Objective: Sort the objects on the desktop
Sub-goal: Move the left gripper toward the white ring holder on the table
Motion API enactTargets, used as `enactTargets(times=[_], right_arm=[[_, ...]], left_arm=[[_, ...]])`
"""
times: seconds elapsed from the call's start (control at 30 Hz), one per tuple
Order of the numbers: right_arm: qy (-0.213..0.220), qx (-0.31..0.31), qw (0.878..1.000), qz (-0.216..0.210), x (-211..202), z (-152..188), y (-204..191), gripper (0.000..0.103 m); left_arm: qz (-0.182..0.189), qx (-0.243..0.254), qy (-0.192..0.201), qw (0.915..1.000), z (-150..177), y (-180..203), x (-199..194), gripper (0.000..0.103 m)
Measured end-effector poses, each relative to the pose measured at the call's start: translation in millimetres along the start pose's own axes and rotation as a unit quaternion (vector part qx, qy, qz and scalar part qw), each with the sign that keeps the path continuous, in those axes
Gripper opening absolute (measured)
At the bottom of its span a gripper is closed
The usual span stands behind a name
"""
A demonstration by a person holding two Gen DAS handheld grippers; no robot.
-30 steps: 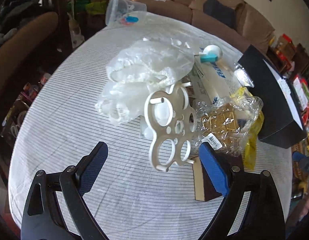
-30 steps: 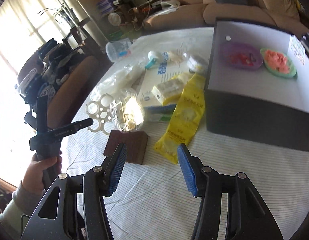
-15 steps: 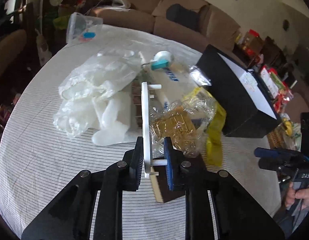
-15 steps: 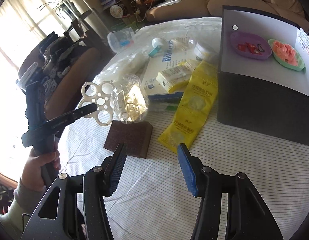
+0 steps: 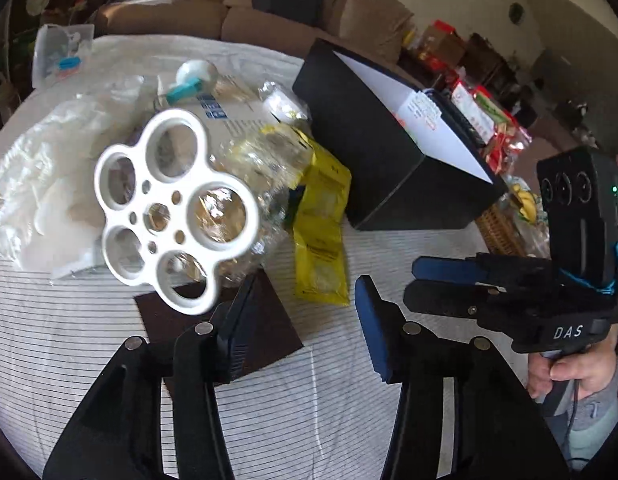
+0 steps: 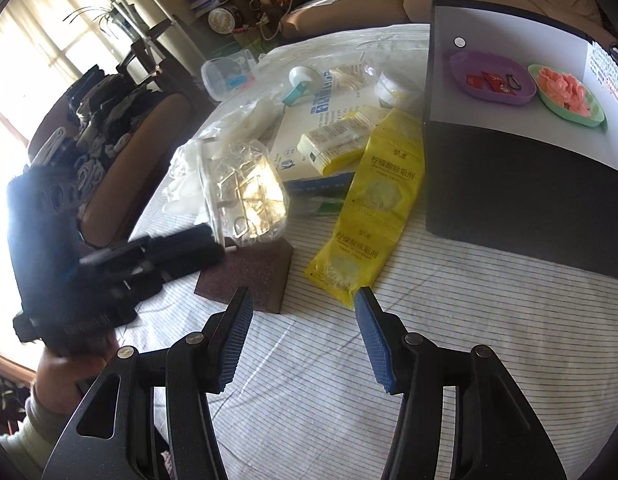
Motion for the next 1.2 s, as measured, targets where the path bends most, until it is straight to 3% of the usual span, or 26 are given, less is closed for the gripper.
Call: enactTargets(times=[0.07,0.2,0.27,0.37,0.43,0.5,0.73,1.03,1.2], right_arm=[[-0.001,0.009,1.000,-0.002,2,-1,3,0.055],[-0.002,0.015,1.000,-0.002,4,-2,4,0.056],[-0.001,0.016,1.000,-0.001,4,-3,4,0.056],[-0.002,0.017,1.000,0.000,5,-3,5,0.056],[-0.004,0.016,1.000,0.000,6,-2,5,0.056],[-0.005,0.012,1.000,0.001,7,-2,3,0.056],[-0.005,-0.011,1.000,0.003,10,-3,-9,0.056],[-0.011,-0.010,1.000,-0.005,15,1,-12,0.056],[-0.016,-0.013,1.000,-0.007,18,3,-15,0.056]], left_arm=[[0.038,0.002,0.002,0.9993,1,13,0,0.044],[0.056,0.006,0.052,0.9971,-15,10,-36,0.052],[0.040,-0.021,0.085,0.9953,-26,-15,-59,0.060],[-0.027,-0.102,0.107,0.9886,-29,-79,-76,0.068],[-0.054,-0.159,0.098,0.9810,-20,-117,-73,0.068],[-0.054,-0.183,0.081,0.9783,-11,-130,-62,0.068],[-0.068,-0.165,0.026,0.9835,-2,-116,-12,0.076],[-0.056,-0.160,0.006,0.9856,-1,-111,12,0.077],[-0.057,-0.160,0.007,0.9855,-6,-113,18,0.085]])
Point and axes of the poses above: each gripper's, at about its wrist camera, not at the fingertips, and x roughly the way its jaws point, y to its right, z to its underside, the point moved 10 cm from there along x, roughly the way its jaws point, and after that the axes turned 8 degrees about -y, right-handed, at the moved point
